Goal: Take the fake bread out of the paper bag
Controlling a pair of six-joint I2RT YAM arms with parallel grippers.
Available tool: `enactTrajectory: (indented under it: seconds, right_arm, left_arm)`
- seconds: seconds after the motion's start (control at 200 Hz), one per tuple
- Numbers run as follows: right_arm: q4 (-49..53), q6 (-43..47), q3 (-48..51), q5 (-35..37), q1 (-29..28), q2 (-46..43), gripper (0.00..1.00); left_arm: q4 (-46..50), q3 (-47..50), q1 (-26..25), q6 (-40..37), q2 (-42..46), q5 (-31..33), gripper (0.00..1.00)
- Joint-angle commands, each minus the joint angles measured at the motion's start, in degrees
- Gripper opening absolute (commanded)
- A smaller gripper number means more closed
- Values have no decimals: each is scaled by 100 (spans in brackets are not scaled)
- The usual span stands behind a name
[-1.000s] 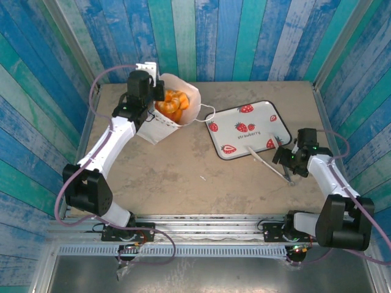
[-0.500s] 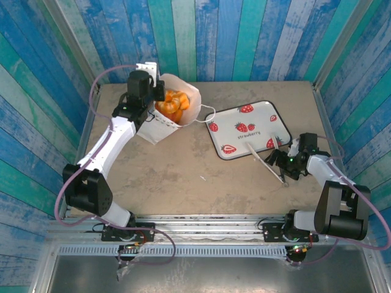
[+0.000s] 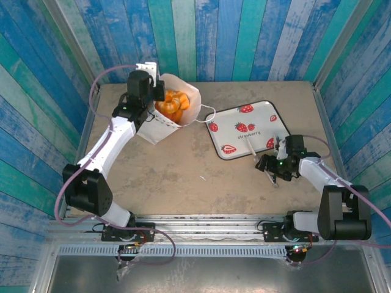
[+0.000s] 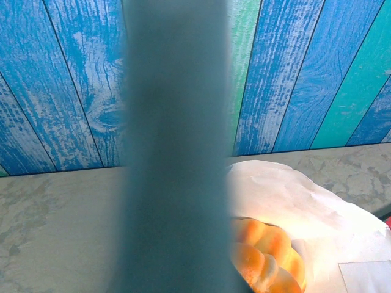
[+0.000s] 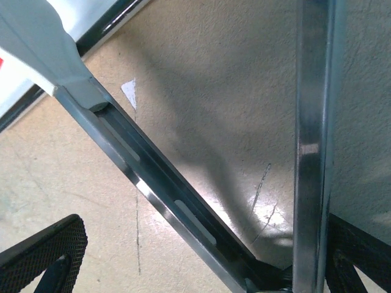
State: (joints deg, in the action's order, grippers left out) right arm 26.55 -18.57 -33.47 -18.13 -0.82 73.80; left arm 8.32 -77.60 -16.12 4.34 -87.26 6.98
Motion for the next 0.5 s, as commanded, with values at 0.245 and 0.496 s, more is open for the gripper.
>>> enactTrajectory:
  seconds: [0.245,0.496]
  right_arm:
    - [79,-191,-222,977,-511,546,89]
    - [215,-217,-439,1072,-594,970,83]
  left_arm:
    - [-392,74,39,41,516,192,0]
    - [-392,88,39,34,520,205,0]
